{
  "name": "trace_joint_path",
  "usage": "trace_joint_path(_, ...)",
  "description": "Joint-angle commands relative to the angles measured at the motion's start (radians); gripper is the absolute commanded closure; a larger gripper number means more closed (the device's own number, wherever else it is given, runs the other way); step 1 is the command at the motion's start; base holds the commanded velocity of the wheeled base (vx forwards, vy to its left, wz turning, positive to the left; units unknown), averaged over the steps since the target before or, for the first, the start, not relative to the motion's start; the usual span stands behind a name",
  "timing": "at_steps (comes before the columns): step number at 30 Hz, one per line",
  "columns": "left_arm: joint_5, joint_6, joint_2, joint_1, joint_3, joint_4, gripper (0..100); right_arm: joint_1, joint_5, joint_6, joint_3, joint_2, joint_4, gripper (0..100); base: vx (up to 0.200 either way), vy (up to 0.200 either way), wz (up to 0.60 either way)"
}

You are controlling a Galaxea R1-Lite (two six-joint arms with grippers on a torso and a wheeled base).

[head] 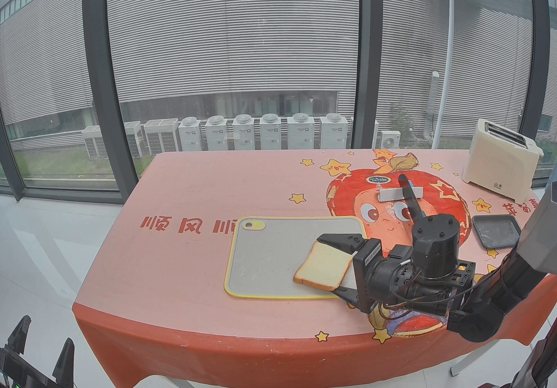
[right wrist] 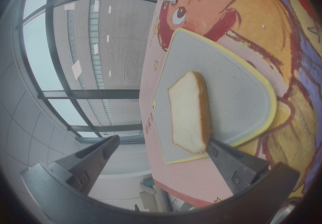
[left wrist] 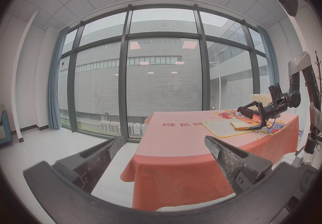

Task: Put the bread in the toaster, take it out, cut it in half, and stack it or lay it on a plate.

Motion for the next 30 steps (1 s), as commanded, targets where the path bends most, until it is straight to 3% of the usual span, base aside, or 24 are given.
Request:
trace_joint_path(1,0.000,0.000,0.000,0.000,0.018,0.000,0,0.011,0.002,-0.001,0.000,-0.015,0.030,0,0.000,0.000,0.00)
trace_joint_path(8,0.000,0.000,0.000,0.000,0.018,0.000,0,0.058,0.003,-0.005,0.017,-0.061,0.066,0,0.000,0.000,0.00)
trace_joint_path(26,0.000,0.000,0.000,0.000,0.018,0.000,0,0.066,0.014,-0.012,0.017,-0.168,0.134,0,0.000,0.000,0.00)
trace_joint_path(30,0.000,0.000,0.000,0.000,0.018,0.000,0,0.107,0.019,-0.025,0.020,-0.185,0.206,0,0.000,0.000,0.00)
